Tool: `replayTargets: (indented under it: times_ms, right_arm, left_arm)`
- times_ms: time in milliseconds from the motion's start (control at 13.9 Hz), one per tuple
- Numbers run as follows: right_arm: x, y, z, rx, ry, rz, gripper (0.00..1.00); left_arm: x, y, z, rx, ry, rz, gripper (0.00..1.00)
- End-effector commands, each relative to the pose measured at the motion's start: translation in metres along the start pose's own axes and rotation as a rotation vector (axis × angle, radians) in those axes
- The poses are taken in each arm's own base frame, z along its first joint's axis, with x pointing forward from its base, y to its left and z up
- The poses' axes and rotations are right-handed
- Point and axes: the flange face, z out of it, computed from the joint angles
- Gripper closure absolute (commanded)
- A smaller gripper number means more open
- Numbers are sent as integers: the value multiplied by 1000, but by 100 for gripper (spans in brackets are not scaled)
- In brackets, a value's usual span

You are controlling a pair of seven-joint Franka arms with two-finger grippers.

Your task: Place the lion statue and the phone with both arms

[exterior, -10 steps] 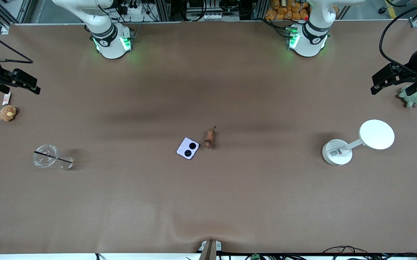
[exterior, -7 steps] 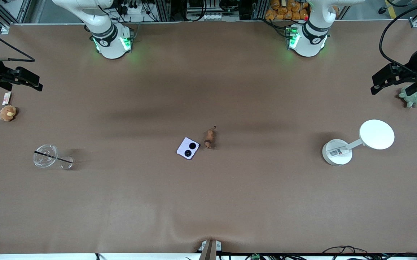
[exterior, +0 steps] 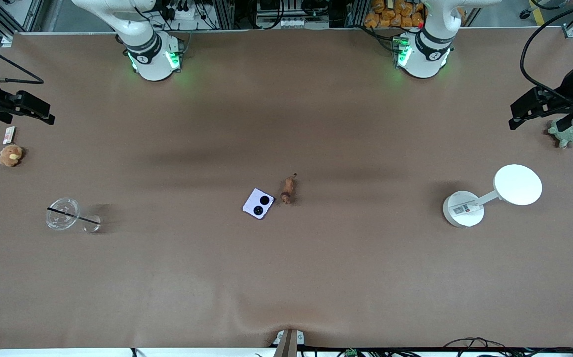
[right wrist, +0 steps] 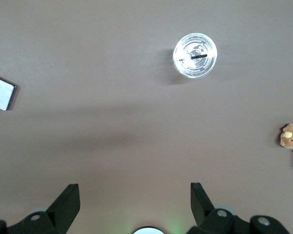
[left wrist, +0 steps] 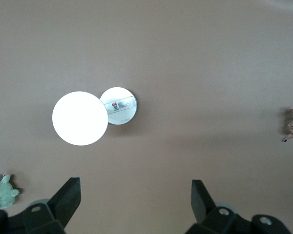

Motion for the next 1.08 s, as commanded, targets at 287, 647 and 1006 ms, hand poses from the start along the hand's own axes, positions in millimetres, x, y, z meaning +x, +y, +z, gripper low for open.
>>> replayTargets:
  times_ms: [287,647,1006]
  right_arm:
    - [5,4,5,1,-15,19,0]
    - [5,5,4,1,-12,22,0]
    - [11,-12,11,3,-21,-8,0]
  left_arm:
    - [2,17,6,-5,-20,27,0]
    - [23,64,48,-50,-52,87,0]
    - [44,136,114,-79,-81,61,0]
